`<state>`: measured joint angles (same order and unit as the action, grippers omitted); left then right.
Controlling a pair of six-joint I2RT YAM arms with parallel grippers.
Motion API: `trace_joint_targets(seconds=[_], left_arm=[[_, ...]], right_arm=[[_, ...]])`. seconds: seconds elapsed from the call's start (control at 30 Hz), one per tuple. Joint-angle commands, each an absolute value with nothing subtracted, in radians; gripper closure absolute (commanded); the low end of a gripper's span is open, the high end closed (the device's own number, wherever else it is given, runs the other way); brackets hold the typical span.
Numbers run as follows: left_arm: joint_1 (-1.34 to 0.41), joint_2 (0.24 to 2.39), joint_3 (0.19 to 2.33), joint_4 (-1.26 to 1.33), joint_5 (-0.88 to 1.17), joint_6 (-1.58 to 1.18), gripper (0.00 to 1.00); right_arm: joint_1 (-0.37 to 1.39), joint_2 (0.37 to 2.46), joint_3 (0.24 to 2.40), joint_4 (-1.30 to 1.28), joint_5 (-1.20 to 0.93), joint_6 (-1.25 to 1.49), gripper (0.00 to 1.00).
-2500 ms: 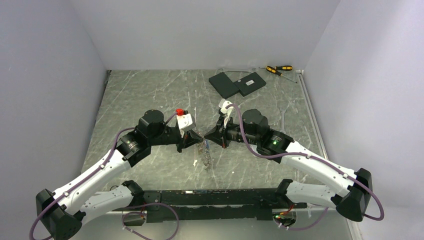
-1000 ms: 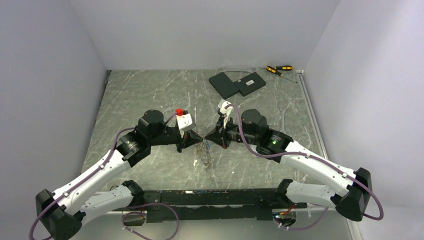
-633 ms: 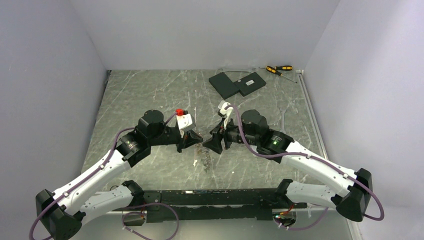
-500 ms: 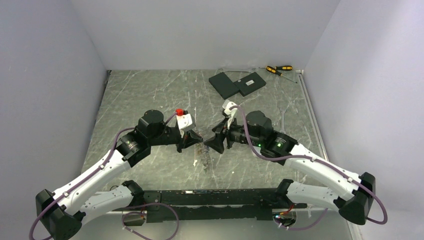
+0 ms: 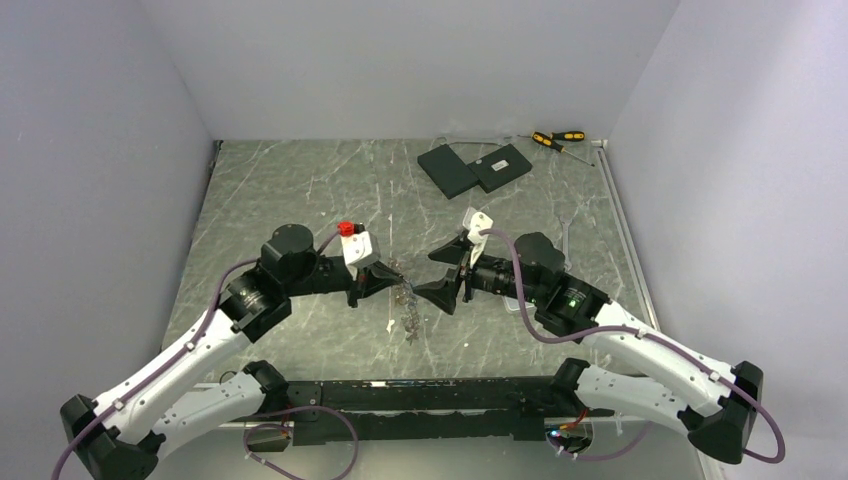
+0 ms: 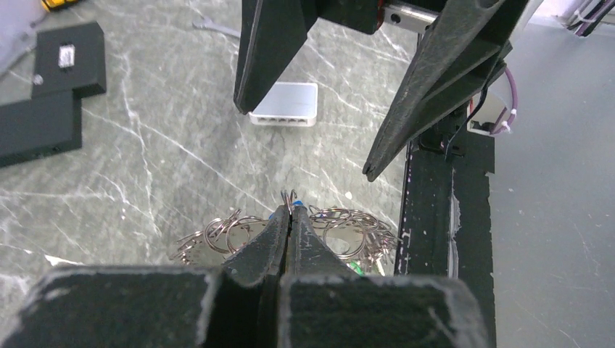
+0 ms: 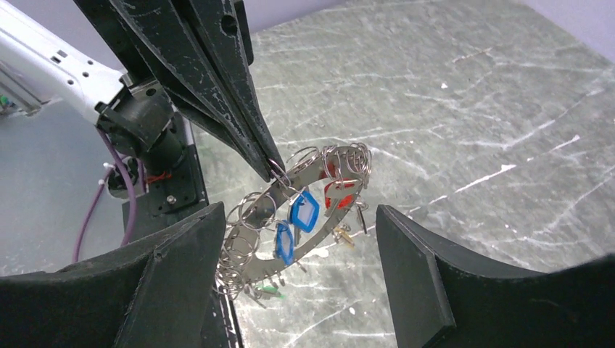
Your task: Put the keys on the keyring
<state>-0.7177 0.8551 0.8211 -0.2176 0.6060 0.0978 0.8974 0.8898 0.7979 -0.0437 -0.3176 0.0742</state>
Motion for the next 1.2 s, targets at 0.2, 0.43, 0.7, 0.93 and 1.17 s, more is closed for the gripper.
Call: trace_joint_targets(seconds=[0.2, 0.43, 0.7, 0.93, 1.17], left_arm=[[-0.721, 0.794, 0.817, -0.108, 0.638, 0.136, 1.0], [-0.719, 0.791, 0.819, -0.114, 0.623, 0.146, 1.0], [-0.705, 0.773, 0.809, -0.049, 0.674, 0.097, 1.0], [-0.658, 0.764, 0.776, 0.086, 0.78, 0.007, 1.0], [-0.655, 0.752, 0.751, 0.148, 0.835, -0.037, 1.0]], right_arm=[[0.901, 0.815, 0.756, 0.129, -0.182, 0.078, 0.15], [0.91, 0.785, 0.747, 0.11, -0.089, 0.092, 0.12], [0.91, 0.795, 0.722, 0.089, -0.279, 0.01, 0.16], [0.907, 0.86, 0.787, 0.044, -0.405, -0.048, 0.26], [0.888, 0.878, 0.82, 0.052, -0.497, -0.055, 0.32]])
